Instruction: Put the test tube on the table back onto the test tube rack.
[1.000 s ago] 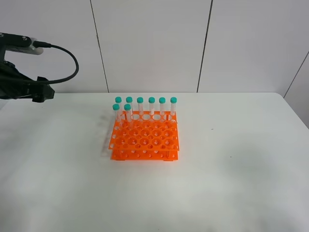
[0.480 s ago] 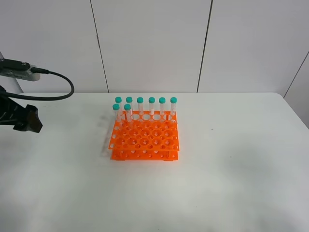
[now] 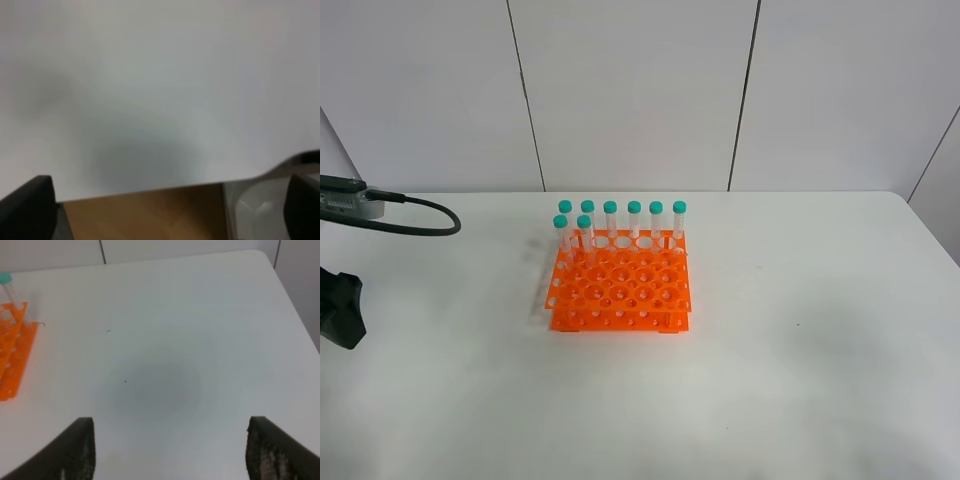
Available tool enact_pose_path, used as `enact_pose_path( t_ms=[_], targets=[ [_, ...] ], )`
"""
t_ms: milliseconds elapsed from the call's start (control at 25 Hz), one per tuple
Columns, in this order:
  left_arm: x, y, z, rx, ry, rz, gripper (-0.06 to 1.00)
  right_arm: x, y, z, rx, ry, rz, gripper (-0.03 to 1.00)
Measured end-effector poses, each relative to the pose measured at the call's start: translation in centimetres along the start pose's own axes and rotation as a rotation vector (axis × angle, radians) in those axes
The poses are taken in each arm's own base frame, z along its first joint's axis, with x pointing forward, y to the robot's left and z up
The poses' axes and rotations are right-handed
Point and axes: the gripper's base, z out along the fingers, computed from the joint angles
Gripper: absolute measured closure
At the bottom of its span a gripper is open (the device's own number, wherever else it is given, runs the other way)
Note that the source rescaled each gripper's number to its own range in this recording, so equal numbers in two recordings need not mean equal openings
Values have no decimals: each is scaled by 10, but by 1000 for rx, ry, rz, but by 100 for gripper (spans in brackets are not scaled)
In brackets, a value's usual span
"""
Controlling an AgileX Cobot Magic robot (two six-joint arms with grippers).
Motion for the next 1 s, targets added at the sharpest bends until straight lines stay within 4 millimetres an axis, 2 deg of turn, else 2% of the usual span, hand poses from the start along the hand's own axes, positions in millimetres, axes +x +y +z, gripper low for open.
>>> enact_pose_path(
  t_ms=[400, 520, 720, 1000],
  targets=[
    [10, -10, -19, 87, -82, -33, -5, 0, 0, 0, 0, 0, 0, 13],
    [17, -9, -28, 64, -123, -23, -5, 0, 0, 0, 0, 0, 0, 13],
    [43, -9, -59, 10, -269, -15, -5, 0, 0, 0, 0, 0, 0, 13],
    [101, -20, -101, 34, -541, -10, -5, 0, 0, 0, 0, 0, 0, 13]
  ],
)
